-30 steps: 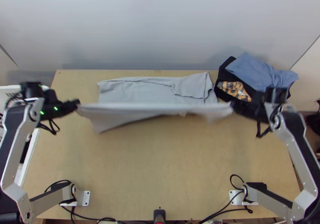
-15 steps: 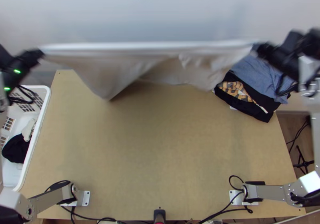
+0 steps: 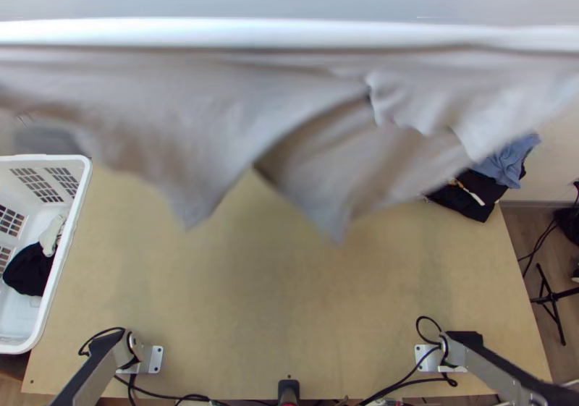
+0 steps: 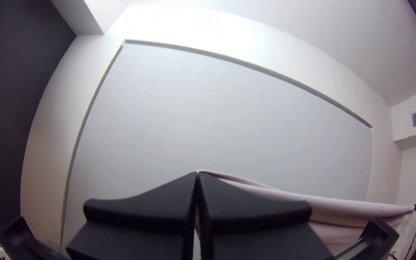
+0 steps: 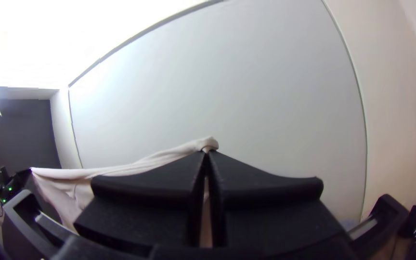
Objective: Fold the t-shirt
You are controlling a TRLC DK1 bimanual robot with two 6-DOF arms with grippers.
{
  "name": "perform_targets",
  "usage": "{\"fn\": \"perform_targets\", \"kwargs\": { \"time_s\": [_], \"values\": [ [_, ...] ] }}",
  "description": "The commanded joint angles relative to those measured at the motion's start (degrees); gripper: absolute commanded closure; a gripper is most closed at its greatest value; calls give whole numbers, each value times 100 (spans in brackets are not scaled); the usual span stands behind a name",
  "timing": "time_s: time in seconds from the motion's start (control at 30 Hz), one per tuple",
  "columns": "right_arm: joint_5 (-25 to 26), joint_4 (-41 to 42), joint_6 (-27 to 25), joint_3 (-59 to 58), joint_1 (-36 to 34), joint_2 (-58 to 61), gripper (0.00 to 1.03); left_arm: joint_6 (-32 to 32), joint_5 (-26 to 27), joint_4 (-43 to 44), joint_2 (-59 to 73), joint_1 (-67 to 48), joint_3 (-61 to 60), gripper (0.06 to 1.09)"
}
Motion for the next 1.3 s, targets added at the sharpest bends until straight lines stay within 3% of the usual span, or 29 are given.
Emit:
{"fn": "perform_targets", "kwargs": {
  "time_s": [0.0, 0.27, 0.53, 0.63, 0.77, 1.07, 1.27],
  "values": [
    [-7, -501, -424, 107, -6, -986, 100, 308, 12, -15, -757, 69, 77, 105],
    [-15, -1318, -292, -473, 20, -1205, 100, 484, -6, -692, -1065, 60, -292, 105],
    [-42, -1406, 1071, -5061, 1822, -2533, 100, 712, 425, -1078, -2875, -36, -4344, 105],
    [-77, -1160, 1088, -6564, 2016, -2620, 100, 1020, 583, -1113, -3192, -45, -5803, 105],
    [-138, -70, 930, -7926, 2007, -2576, 100, 1143, 671, -252, -3078, -54, -7122, 105],
    [-314, 1530, 912, -8128, 1682, -599, 100, 923, 724, 1778, -951, -449, -7526, 105],
    [-481, 1951, 912, -7469, 1383, 825, 100, 879, 724, 2270, 772, -502, -6911, 105]
  ]
}}
